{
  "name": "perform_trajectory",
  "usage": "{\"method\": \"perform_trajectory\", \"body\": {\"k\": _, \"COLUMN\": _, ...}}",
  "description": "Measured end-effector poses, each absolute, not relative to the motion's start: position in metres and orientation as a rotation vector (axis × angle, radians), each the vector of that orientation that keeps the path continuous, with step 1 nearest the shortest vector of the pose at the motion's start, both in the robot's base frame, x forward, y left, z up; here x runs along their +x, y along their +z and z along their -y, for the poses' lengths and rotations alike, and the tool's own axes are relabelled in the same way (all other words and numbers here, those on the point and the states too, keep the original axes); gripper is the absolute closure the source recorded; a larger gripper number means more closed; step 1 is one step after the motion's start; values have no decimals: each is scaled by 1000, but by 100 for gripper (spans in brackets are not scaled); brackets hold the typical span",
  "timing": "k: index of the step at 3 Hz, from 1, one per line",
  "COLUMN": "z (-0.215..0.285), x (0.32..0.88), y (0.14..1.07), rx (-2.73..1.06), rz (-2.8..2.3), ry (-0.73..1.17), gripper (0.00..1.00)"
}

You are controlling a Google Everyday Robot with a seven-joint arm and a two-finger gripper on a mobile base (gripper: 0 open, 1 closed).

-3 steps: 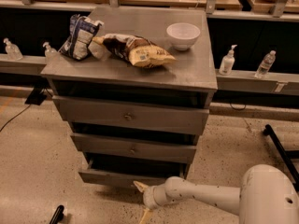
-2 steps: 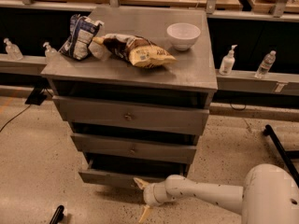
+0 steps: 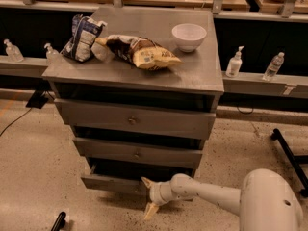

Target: Open bottom drawer

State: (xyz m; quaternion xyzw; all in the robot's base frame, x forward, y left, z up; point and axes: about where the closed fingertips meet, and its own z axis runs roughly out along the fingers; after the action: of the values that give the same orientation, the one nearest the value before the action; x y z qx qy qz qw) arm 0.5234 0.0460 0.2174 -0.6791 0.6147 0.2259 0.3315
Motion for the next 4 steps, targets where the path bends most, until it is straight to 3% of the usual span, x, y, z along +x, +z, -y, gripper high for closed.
{"method": "perform_trajectory", "body": {"k": 1, "z": -39, "x": 564, "y": 192, "rx": -1739, "rz": -1668, "ry": 565, "gripper": 0}}
{"method": "perform_trajectory", "body": {"k": 2, "z": -36, "x": 587, "y": 174, "rx": -1748, "rz": -1722, "ry": 522, "gripper": 6}}
{"method": "perform_trajectory", "body": {"k": 4, "z": -27, "x": 570, "y": 161, "rx": -1793, "rz": -1789, "ry": 505, "gripper": 49}}
